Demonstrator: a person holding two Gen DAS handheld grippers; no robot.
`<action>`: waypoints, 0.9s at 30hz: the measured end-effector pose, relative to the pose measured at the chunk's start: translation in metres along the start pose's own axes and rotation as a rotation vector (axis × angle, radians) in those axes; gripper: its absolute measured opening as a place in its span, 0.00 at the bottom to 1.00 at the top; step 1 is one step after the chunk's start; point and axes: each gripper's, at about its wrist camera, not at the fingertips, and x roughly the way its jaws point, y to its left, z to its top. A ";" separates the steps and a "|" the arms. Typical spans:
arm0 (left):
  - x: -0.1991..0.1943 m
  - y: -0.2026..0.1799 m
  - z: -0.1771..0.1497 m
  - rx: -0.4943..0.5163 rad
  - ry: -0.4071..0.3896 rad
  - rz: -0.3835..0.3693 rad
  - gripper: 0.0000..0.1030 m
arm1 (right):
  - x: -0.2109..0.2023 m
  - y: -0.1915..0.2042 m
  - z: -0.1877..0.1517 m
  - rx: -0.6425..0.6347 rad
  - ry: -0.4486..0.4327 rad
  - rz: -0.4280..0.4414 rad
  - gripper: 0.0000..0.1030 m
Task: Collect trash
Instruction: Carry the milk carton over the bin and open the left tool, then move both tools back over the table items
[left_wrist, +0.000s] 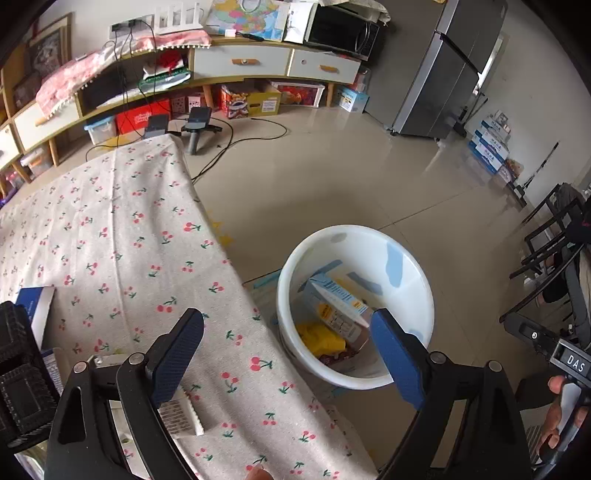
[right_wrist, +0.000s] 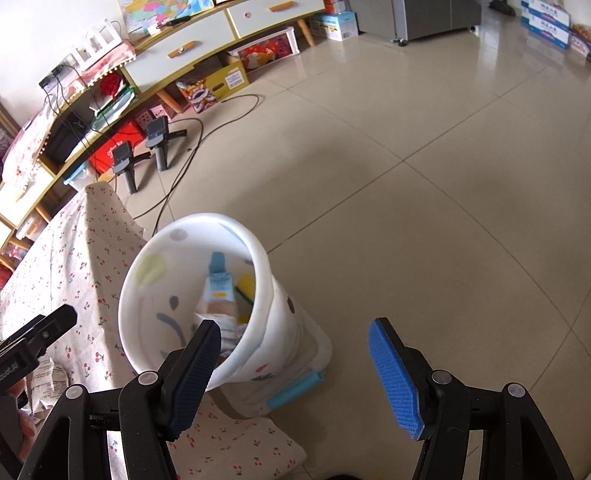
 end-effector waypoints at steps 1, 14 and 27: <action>-0.005 0.004 -0.002 -0.004 -0.001 0.004 0.91 | 0.000 0.002 0.000 -0.003 -0.002 0.002 0.69; -0.091 0.093 -0.036 -0.090 -0.044 0.088 0.97 | -0.001 0.058 -0.005 -0.101 -0.006 0.043 0.72; -0.150 0.191 -0.073 -0.206 -0.098 0.185 1.00 | 0.008 0.142 -0.023 -0.229 0.011 0.075 0.76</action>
